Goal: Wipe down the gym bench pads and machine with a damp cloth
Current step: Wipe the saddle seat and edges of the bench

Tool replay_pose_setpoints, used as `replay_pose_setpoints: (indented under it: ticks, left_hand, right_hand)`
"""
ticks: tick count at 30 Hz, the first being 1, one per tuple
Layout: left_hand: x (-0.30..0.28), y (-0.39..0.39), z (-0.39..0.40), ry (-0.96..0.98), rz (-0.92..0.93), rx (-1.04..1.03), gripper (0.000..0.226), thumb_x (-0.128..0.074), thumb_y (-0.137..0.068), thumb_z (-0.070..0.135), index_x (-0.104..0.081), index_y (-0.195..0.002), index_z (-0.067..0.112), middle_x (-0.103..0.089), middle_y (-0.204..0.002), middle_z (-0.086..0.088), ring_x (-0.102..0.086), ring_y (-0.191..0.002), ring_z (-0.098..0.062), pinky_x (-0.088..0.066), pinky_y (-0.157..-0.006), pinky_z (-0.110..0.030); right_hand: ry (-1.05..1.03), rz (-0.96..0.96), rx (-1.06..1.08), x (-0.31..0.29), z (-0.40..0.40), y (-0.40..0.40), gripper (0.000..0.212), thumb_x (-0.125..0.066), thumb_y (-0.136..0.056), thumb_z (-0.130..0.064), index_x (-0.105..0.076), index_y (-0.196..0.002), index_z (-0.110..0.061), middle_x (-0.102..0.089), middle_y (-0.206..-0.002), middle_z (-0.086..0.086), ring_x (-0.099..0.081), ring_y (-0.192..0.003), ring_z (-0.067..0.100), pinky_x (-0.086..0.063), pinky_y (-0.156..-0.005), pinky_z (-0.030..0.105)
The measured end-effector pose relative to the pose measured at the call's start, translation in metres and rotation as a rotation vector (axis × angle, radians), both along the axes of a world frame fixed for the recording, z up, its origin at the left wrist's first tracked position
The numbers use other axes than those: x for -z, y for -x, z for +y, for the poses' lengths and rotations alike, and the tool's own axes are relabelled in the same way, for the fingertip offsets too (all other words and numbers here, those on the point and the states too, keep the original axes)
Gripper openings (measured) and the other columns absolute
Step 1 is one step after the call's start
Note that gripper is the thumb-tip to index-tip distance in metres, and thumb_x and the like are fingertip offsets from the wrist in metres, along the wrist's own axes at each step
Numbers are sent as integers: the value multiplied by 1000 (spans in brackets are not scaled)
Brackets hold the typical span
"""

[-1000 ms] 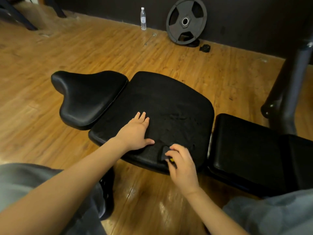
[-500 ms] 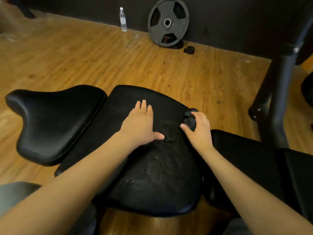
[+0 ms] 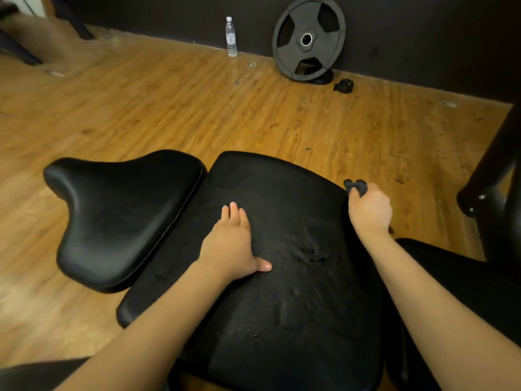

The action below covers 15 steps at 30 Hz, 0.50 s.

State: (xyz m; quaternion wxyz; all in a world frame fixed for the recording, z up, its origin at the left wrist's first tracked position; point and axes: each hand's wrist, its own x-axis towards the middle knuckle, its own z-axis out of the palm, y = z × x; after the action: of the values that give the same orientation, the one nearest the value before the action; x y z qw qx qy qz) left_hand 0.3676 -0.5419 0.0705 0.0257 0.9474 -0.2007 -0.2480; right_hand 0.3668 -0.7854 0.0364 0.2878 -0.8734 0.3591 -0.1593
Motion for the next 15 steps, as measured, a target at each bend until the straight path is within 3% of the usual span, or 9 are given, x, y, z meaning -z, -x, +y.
replay_pose_setpoints:
  ticks: [8, 15]
  left_hand:
    - [6, -1, 2, 52, -37, -5, 118, -61, -78, 62, 12, -148, 2, 19, -156, -16, 15, -145, -29, -3, -118, -35]
    - [7, -4, -3, -5, -12, 8, 118, -62, -79, 61, 12, -148, 1, 19, -155, -18, 15, -144, -31, -5, -118, -39]
  right_hand:
    - [122, 268, -700, -36, 93, -142, 36, -35, -100, -23, -58, -124, -11, -57, -125, 15, -54, -111, 33, -41, -79, 30]
    - [155, 270, -702, -29, 135, -163, 26, -43, -94, -15, -57, -112, -3, -60, -114, 16, -57, -100, 33, -41, -68, 30]
